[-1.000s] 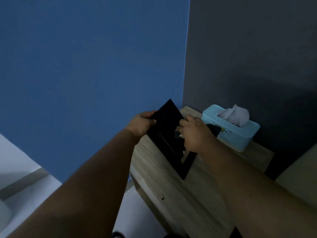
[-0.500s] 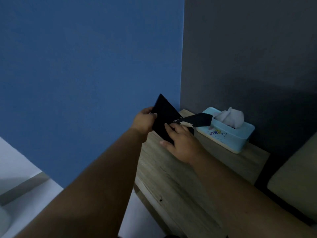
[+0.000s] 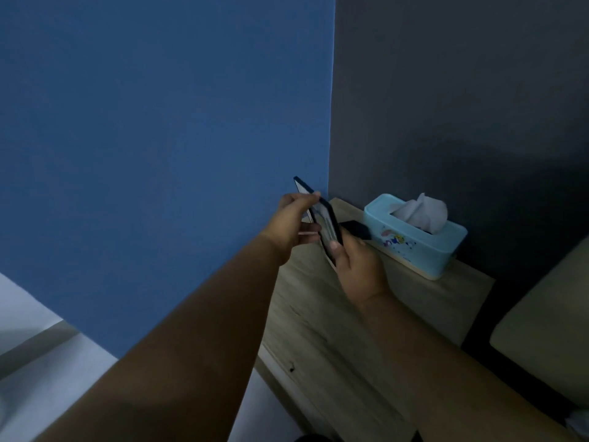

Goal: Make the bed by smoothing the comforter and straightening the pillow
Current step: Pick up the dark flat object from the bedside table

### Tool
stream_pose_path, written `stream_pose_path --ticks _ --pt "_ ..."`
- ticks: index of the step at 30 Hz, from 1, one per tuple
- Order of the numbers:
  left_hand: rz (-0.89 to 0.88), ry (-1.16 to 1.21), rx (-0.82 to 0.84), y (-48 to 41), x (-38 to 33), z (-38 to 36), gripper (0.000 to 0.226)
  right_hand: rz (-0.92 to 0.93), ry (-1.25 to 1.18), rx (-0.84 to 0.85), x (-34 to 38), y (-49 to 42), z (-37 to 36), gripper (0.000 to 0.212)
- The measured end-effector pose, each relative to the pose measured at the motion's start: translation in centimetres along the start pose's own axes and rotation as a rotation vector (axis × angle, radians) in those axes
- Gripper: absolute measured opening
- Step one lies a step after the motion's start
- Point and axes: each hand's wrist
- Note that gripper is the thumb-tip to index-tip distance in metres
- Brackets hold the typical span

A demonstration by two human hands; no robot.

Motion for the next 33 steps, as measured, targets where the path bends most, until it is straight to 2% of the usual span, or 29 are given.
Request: stream_pose_path --ticks 5,11,14,17,19,22,28,31,33 --pt "0.004 -0.057 0.052 -0.3 0.2 -0.3 0.048 -0.199 -0.398 0.011 -1.5 -0.5 0.6 0.021" --pt "0.032 -0.202 0.109 -0.6 1.1 -0.6 0.054 -0.462 -0.862 -0.086 -2.5 -1.1 1.5 0.021" --pt "0.066 -0.205 0.1 -1.1 1.8 -0.7 0.062 -0.589 -0.951 -0.155 -3.1 -1.1 1.4 0.015" --pt "0.063 -0.22 0.051 -1.6 2.7 -0.3 0.063 -0.706 -1.027 -0.205 -4.4 -1.2 0.8 0.019" --pt "0.06 -0.225 0.019 -1.8 3.3 0.0 0.063 -0.766 -1.035 -0.201 -5.2 -1.2 0.4 0.007" --pt "0.09 -0.2 0.024 -2.0 3.9 0.0 0.062 -0.848 -1.067 -0.168 -5.6 -0.8 0.0 0.027" --pt "0.142 -0.221 0.044 -2.2 4.5 -0.4 0.066 -0.87 -1.132 -0.247 -5.3 -0.8 0.2 0.028" --pt "0.132 -0.23 0.043 -2.0 4.5 -1.0 0.064 -0.858 -1.145 -0.325 -4.8 -1.0 0.6 0.006" --pt "0.136 -0.249 0.054 -1.8 4.4 -1.2 0.064 -0.871 -1.131 -0.344 -5.2 -1.1 0.4 0.018"
Point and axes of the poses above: each hand's wrist, its own y-axis away from the middle knuckle, its own z-axis out of the back of the hand, x = y × z, and after that the axes turned 13 degrees about y, right-handed
